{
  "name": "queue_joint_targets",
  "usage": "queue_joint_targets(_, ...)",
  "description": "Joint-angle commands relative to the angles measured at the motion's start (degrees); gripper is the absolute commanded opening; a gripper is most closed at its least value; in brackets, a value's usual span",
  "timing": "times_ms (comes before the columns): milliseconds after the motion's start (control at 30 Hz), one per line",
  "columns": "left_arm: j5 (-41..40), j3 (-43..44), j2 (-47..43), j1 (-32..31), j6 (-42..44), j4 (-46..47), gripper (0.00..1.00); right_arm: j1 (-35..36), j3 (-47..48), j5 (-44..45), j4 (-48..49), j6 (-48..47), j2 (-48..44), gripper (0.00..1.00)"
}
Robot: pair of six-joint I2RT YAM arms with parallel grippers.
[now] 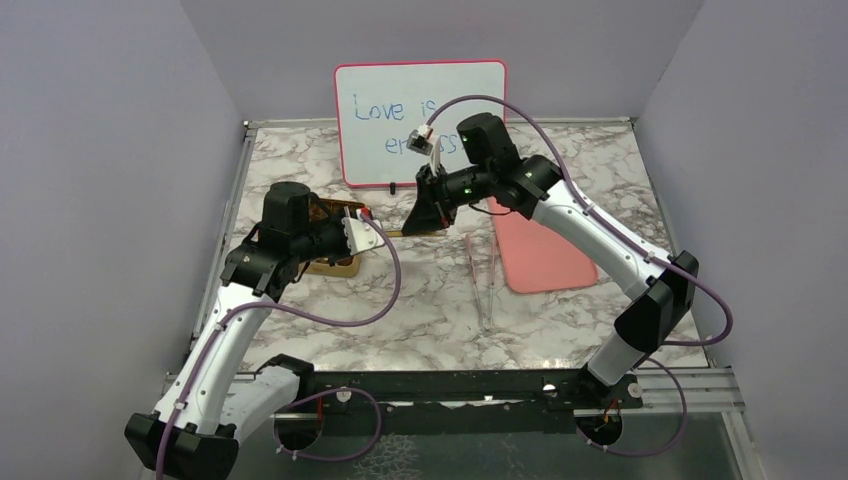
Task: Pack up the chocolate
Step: Pick up the box lid from the center of the board.
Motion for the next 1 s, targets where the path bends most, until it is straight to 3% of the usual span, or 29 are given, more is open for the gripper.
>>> queue_joint_targets(0,-3.91,3.89,0.06,-0.46,-5.15,2.35,0.17,0.37,2.16,-0.36,4.06,1.05,0.24,0.15)
queue_joint_targets(67,-5.74,4.14,0.11,-0.43,-10.21,3.93,0.09,0.42,1.42,2.21,7.37,2.81,-0.66,0.29)
queue_joint_targets(200,-8.54,4.19,-0.07,-0.44,-20.68,6.78,0.01,0.18,-2.76,14.95,18.0,8.2,-5.22,0.68)
queue_joint_targets(300,-11.85,4.43,-0.07,-0.41,-29.97,9.16,0.0,-0.25,-5.32,23.8,23.54,12.11,-9.0,0.83)
queue_joint_targets(367,-13.91,5.07,0.15,-0.4,-35.14,10.23,0.0,-0.32,-7.0,26.49,27.03,13.0,-11.26,0.98)
queue_joint_targets(567,-22.7,7.76,1.17,-0.33,-50.71,12.59,0.0,-0.31,-11.04,31.45,31.58,15.0,-16.08,1.0)
queue_joint_targets(700,-31.4,12.5,2.62,-0.31,-68.94,14.43,0.0,-0.32,-16.36,32.02,35.68,20.49,-18.17,1.0)
queue_joint_targets(833,-30.48,14.95,3.56,-0.3,-84.74,21.29,0.0,-0.87,-20.3,31.06,40.3,29.09,-19.02,1.0)
queue_joint_targets(967,-30.51,13.29,2.81,-0.3,-98.73,27.69,0.0,-5.61,-22.85,20.24,47.66,42.59,-16.4,1.0)
